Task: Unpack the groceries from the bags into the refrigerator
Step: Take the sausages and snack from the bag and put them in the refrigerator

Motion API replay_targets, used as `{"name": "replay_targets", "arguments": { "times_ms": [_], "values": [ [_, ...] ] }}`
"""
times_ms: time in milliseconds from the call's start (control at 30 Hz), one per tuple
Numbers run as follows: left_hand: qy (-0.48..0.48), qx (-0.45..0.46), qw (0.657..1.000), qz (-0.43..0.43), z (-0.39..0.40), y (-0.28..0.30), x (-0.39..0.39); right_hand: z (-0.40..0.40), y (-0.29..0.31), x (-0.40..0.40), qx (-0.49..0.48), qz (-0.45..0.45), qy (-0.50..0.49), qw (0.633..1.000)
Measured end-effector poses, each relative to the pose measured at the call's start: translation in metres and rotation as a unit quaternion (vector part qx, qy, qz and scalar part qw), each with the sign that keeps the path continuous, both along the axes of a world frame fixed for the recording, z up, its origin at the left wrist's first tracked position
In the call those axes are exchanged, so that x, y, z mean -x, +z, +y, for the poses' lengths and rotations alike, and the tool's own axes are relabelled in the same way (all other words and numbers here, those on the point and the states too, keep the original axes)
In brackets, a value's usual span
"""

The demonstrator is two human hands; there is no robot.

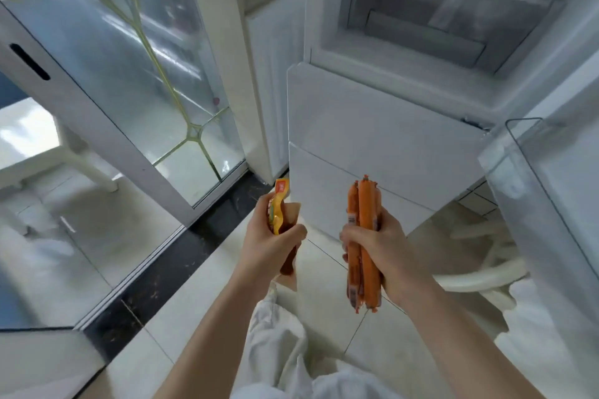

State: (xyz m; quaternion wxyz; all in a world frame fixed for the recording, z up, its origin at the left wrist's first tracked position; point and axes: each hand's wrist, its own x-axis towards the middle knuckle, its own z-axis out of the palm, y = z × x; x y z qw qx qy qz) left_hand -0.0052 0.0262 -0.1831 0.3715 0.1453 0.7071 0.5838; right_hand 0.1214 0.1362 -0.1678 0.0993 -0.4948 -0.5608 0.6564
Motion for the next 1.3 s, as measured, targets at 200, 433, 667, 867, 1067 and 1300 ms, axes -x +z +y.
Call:
{"name": "replay_targets", "arguments": {
  "times_ms": [200,433,667,867,1067,1300],
  "values": [
    [-0.098,-0.024,0.994,0.032,0.063,0.019,0.097,0.043,0.022,0.087,-0.041,0.029,-0.067,0.996],
    [-0.200,-0.090,0.973,0.073,0.147,0.073,0.177,0.095,0.079,0.147,-0.100,0.069,-0.156,0.980],
    [-0.273,-0.191,0.933,0.136,0.243,0.147,0.194,0.159,0.146,0.161,-0.200,0.112,-0.210,0.950],
    [-0.266,-0.258,0.907,0.202,0.318,0.200,0.187,0.221,0.192,0.159,-0.257,0.166,-0.243,0.920],
    [-0.236,-0.341,0.871,0.262,0.389,0.269,0.182,0.289,0.243,0.154,-0.341,0.196,-0.237,0.888],
    [-0.184,-0.411,0.831,0.327,0.457,0.346,0.177,0.358,0.316,0.156,-0.413,0.265,-0.214,0.845]
  ]
}}
